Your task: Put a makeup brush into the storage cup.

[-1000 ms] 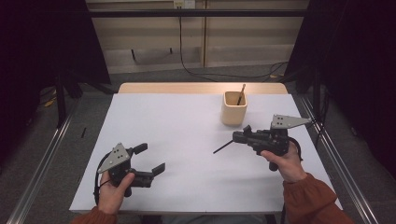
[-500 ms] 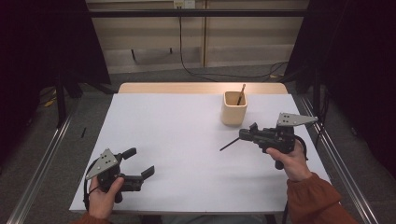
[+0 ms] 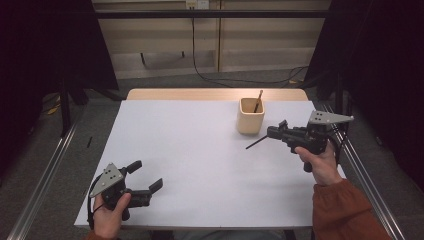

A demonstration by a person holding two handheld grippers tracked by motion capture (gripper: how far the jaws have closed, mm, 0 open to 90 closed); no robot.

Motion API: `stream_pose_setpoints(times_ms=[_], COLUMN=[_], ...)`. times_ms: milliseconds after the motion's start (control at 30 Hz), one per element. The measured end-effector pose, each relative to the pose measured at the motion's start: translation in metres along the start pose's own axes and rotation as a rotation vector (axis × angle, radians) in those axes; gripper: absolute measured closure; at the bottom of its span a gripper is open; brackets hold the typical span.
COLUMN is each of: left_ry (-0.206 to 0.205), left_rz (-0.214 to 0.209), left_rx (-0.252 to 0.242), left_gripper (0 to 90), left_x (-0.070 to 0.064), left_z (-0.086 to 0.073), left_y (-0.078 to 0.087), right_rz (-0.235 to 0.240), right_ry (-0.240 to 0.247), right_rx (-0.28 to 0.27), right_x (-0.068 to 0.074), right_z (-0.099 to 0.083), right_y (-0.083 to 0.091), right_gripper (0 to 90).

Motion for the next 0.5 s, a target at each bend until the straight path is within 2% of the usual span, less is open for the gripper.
stream_pose_setpoints(times_ms=[167, 500], left_ry=[0.024, 0.012], left_rz=[0.010, 0.001], left_rx=[-0.002, -0.002], left_gripper=[2.5, 2.0], left_x=[0.005, 0.003], left_z=[-0.002, -0.003], left_y=[0.002, 0.003], right_rz=[-0.020, -0.053], right_ry=[0.004, 0.030], right_rx=[0.016, 0.017], right_x=[-0.011, -0.026], right_z=[0.003, 0.021], right_y=[-0.002, -0.007], right_gripper=[85.6, 85.6])
Point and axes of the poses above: each handheld gripper's, and its own axes: y roughly backward along the jaws, z roughly out of its top, x roughly to its left, the point moved 6 cm from there along -y, roughly forward along the jaws, and after that the axes turned 11 degrees about y, right-handed, at the moved point
